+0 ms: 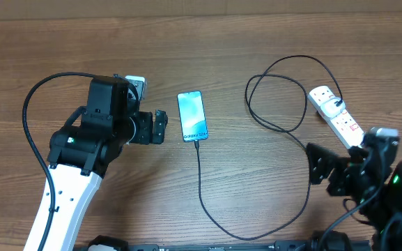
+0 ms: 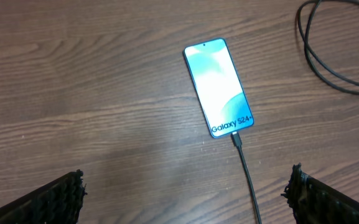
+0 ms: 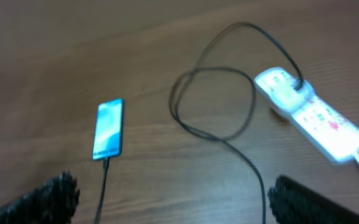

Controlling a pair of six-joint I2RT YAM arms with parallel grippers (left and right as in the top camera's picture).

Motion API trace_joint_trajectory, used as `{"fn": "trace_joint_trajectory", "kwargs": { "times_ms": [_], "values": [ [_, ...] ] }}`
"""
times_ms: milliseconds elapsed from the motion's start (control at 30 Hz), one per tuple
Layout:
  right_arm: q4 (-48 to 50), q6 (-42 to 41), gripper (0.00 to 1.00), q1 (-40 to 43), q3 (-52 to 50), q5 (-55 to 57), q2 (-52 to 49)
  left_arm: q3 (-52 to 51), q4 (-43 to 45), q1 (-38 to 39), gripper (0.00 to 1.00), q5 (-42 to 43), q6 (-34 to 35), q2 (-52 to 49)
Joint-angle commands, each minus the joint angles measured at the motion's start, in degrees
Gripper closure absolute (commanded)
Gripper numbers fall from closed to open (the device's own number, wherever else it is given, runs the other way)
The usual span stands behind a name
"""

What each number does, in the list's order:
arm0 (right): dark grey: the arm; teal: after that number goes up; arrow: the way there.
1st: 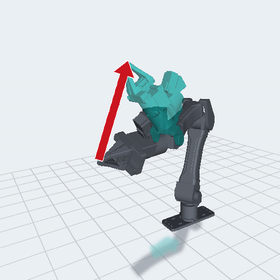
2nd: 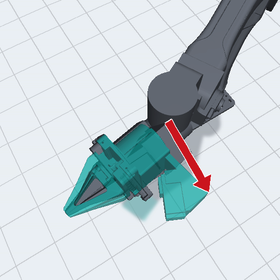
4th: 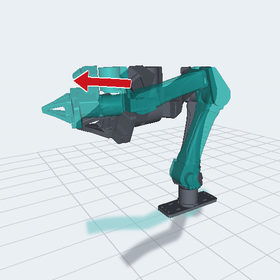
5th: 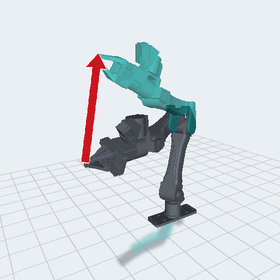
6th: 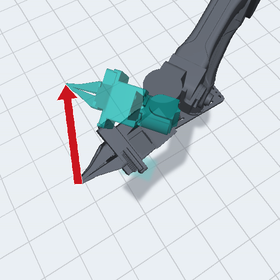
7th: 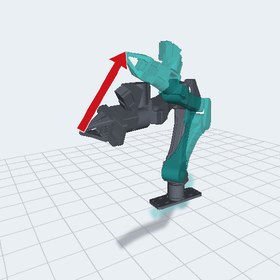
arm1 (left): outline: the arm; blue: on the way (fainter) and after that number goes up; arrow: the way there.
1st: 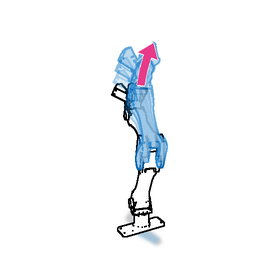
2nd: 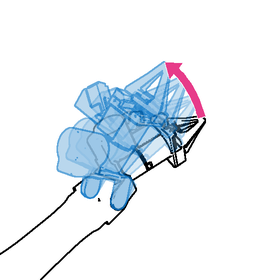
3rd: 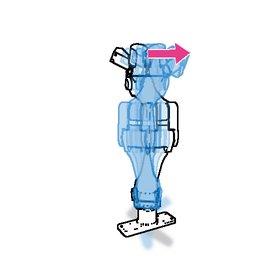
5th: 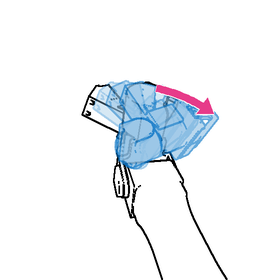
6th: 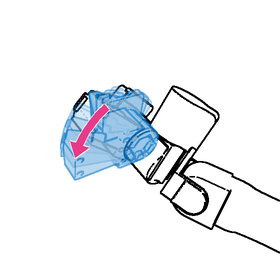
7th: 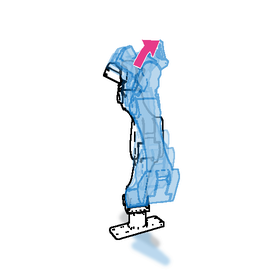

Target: Plug charger to phone and switch on socket

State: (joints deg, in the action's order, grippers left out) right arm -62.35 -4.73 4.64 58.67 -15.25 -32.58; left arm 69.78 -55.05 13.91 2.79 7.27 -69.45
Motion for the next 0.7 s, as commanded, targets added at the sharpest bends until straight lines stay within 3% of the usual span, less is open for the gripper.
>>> {"fn": "trace_joint_trajectory", "kwargs": {
  "times_ms": [0, 300, 667],
  "values": [
    [7.1, 2.9, 0.00, -3.1, -9.1, -0.3, 8.4, 0.0, 0.0, 0.5, 0.00, 0.2, -0.9, -0.2],
    [18.8, 3.3, 0.00, -5.1, -25.3, 0.6, 23.0, 0.0, 0.0, 0.5, 0.00, 0.2, -0.9, -0.2],
    [34.9, 3.8, 0.00, -5.4, -38.3, 0.6, 30.9, 0.0, 0.0, 0.5, 0.00, 0.2, -0.9, -0.2]
  ]
}}
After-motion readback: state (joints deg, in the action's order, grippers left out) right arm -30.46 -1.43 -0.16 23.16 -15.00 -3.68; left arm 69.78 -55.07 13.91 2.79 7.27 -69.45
